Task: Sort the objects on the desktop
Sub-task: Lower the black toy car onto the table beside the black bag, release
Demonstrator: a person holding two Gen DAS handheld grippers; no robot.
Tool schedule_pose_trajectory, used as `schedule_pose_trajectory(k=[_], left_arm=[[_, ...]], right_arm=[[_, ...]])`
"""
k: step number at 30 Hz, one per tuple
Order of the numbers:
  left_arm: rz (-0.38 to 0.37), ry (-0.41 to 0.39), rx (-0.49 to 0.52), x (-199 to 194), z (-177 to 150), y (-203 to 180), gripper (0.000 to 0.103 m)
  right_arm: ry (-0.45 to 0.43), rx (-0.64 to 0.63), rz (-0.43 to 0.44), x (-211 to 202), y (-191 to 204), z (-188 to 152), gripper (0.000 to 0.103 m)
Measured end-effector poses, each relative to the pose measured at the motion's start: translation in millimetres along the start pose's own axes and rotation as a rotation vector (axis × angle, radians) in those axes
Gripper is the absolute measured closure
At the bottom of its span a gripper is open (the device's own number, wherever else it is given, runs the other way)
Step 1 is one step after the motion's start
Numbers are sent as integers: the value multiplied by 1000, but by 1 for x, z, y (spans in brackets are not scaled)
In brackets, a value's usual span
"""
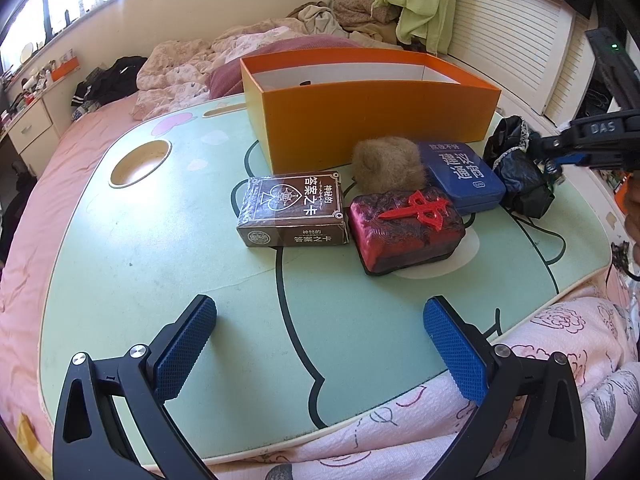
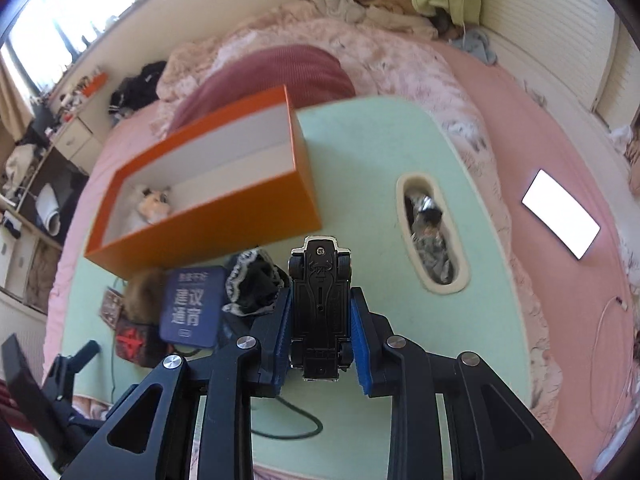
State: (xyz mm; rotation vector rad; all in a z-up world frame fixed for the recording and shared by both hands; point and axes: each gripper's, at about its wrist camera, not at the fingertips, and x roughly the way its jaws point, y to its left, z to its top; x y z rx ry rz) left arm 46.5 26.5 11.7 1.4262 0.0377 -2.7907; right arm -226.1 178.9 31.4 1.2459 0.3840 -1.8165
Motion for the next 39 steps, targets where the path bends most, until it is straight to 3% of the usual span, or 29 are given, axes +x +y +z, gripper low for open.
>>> schedule_pose_trajectory(k=[4,6,8,15,21,23,25,28,39], left_arm=[[1,0,-1,0,0,0,0],[1,0,-2,0,0,0,0],[2,0,-2,0,0,0,0],[2,0,-2,0,0,0,0],[4,1,-2,0,-1,0,0],[5,-1,-2,0,1,1,0],[4,-1,-4,0,1,1,0],[5,-1,-4,0,1,0,0],[6,-2,-5,-1,1,0,0]], right_arm=[[-50,-36,62,-4,17,-8,76],[-99,-50,88,-10,20,-10,66],[-143,-59,67,-17,22,-14,44],[-170,-105,63,-34,20,-59,41],[-109,-204,-77,-3,41,-87,39],[-93,-246,-134,4,50,-89,14],[-72,-276,-113,8,54,-91,5],[-67,-263,-110,8,49,-91,0],[-71,-266,-110,6,47,-94,0]])
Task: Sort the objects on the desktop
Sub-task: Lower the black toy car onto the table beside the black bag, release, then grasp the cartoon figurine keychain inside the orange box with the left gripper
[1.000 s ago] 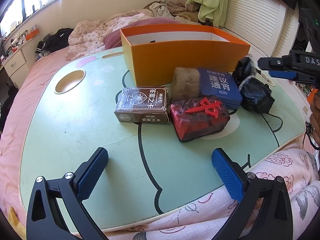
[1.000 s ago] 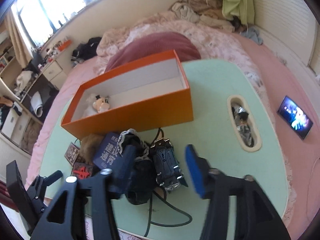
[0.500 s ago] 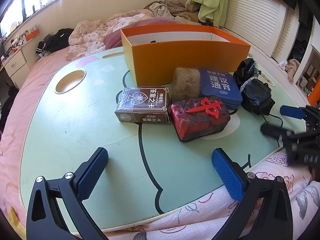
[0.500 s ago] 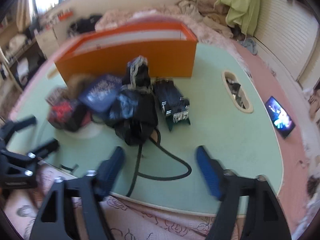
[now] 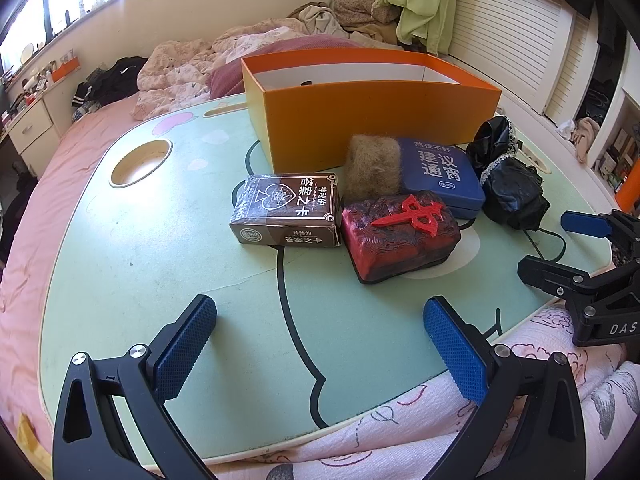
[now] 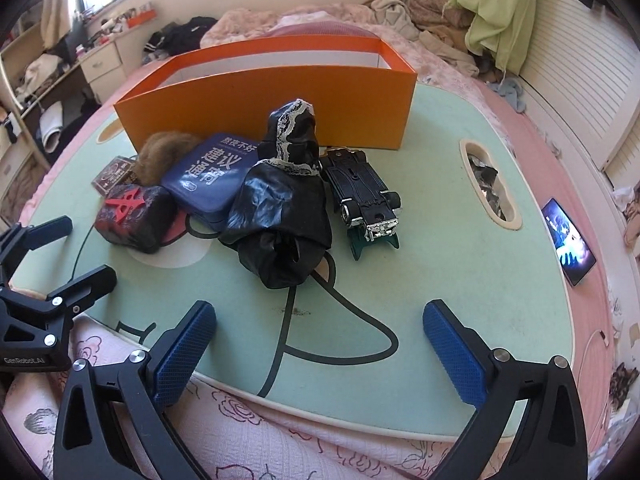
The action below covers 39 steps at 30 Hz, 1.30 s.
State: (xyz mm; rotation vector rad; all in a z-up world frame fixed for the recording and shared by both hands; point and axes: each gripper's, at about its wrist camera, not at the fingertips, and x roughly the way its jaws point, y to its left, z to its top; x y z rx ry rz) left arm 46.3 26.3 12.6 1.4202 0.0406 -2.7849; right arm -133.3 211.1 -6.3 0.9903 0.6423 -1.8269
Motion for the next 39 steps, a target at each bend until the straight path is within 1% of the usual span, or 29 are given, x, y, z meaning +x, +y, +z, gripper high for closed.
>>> schedule_pose_trajectory(k=[11,14,16,17,18,19,21,23,25,26,28,29,33,34,37,38,39], left_arm=[[-3,3,-4,-2,1,-1,1],[2,-48,14,-20,7,-2,14],[-23,-97,44,-39,22,-4,23],[-50,-121,76,-52,37,-6,37],[-57,-135,98,-60,51,-7,45],[-56,-142,108,-65,62,-7,46],[-61,-149,131,-68,101,-6,56],[-106,-72,101,-50,137,0,57],[-146,27,51,-22,162,8,57],[-131,93,12,2,176,14,57],[-58,170,-17,29,186,17,57],[-40,199,-21,44,191,17,57],[-12,268,-63,81,201,19,57],[-13,280,-60,87,202,18,57],[50,315,-31,107,202,10,57],[45,328,-19,113,202,7,57],[65,327,12,116,200,3,57]], right_arm=[[-1,1,1,0,0,0,0],[-2,0,0,-1,0,0,0],[-1,0,-1,-1,2,0,0],[-2,0,-1,-1,2,0,0],[-2,0,-1,-1,2,0,0],[-2,0,-1,-1,2,0,0],[-2,0,-1,-1,2,0,0],[-2,0,-1,-1,2,-1,0],[-2,0,-1,-1,1,-1,0],[-3,0,-1,-1,2,-1,0],[-4,0,0,-1,2,-1,0],[-4,0,0,-1,4,0,0],[-6,-1,1,0,6,2,0],[-7,-1,1,0,6,3,0],[-7,-1,1,0,6,2,0],[-7,-1,1,0,6,2,0],[-7,-1,1,0,7,3,0]])
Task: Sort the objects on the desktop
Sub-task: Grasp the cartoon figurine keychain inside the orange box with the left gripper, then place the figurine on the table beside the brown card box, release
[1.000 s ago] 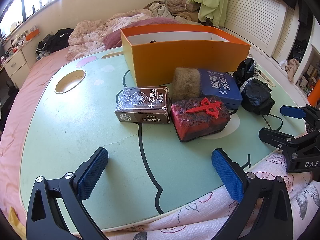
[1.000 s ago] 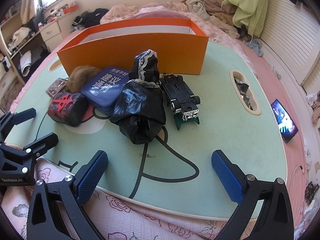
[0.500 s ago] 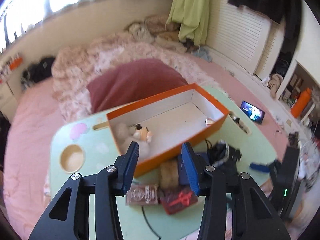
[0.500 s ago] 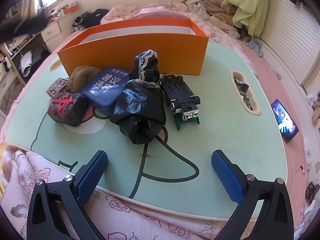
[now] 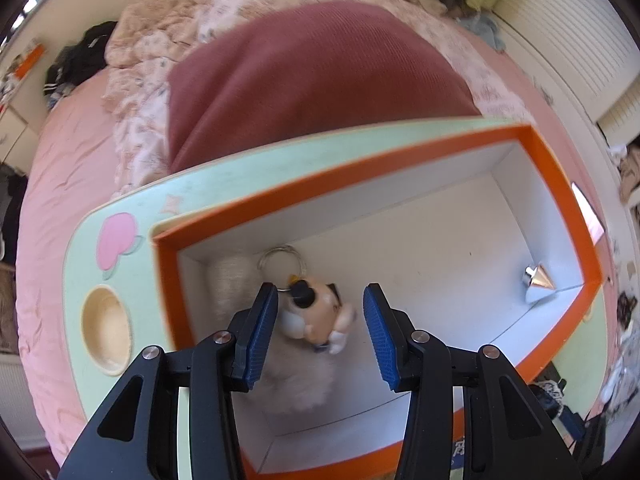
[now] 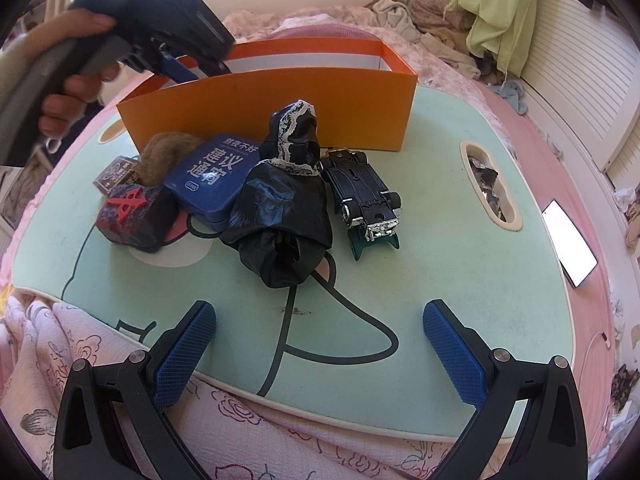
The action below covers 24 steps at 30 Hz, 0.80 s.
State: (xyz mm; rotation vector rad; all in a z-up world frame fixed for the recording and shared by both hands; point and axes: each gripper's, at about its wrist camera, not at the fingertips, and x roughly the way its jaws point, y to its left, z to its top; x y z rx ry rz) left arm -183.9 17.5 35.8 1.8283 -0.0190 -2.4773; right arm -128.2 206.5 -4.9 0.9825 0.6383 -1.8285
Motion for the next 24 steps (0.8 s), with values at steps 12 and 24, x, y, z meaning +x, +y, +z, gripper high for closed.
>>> schedule_pose_trajectory(k=[12,24], left_arm=[[103,-23,152,4,-12,-14,61],[-231,-322,102,-121,-61,6,61]], right_arm=[[-2,0,0,2,2,2,0],[-3,0,0,1,1,1,0]])
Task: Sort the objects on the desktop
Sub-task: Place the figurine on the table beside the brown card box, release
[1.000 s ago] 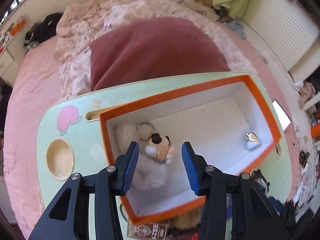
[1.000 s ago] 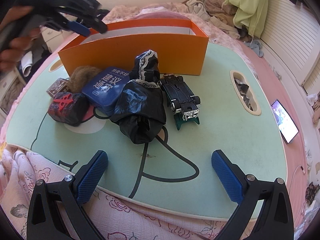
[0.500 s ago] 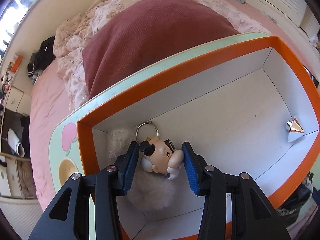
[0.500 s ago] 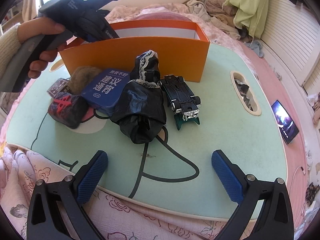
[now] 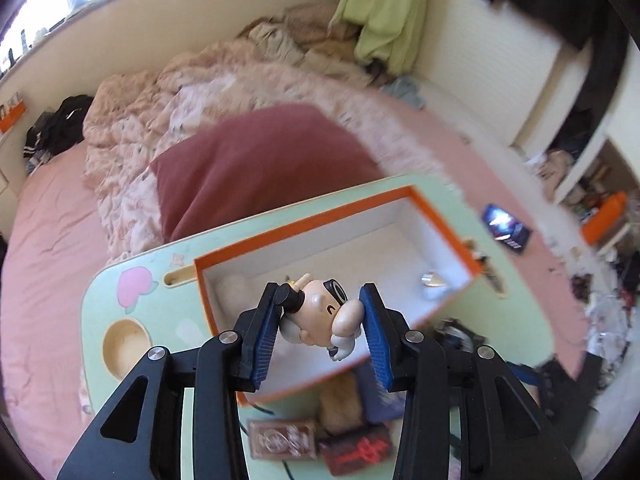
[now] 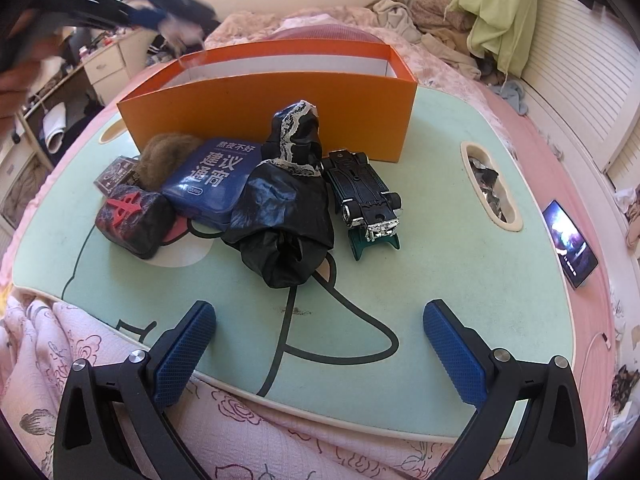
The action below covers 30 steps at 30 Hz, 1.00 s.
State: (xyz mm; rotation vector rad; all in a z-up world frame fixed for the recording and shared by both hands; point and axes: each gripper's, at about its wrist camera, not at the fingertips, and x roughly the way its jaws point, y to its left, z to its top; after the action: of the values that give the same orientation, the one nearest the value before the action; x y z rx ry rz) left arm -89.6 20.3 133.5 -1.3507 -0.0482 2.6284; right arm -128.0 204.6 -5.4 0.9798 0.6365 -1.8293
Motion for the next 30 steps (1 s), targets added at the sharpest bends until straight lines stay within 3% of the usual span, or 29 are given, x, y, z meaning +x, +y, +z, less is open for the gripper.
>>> schedule_pose_trajectory(k=[2,8,10,13,16,17,18,23,29,30], left_arm=[[-47,-18,20,-10,-19,-3,61],[33,44,24,20,-70,2,61],[69,27,-7,29,-79,7,61],[12,-21,-54,23,-85,12,60],[-63,-100,-101,3,-96,21,36],[-37,-131,-118,-5,-103,24,26],[-11,-143,-128,-9,-108,25,24],[106,-99,-140,-15,-153,24,24],[113,5,-126,13,-183,18,21],[165,-17,-119,16,-184,16,18]], right_arm=[[0,0,0,0,1,1,0],[-1,-1,-1,1,1,1,0],[-1,0,0,0,0,0,0],[-1,0,0,0,0,0,0],[-1,0,0,0,0,-1,0],[-1,0,0,0,0,-1,0],[-1,0,0,0,0,-1,0],[-1,0,0,0,0,0,0],[-1,1,0,0,-1,-1,0],[-1,-1,-1,0,0,-1,0]])
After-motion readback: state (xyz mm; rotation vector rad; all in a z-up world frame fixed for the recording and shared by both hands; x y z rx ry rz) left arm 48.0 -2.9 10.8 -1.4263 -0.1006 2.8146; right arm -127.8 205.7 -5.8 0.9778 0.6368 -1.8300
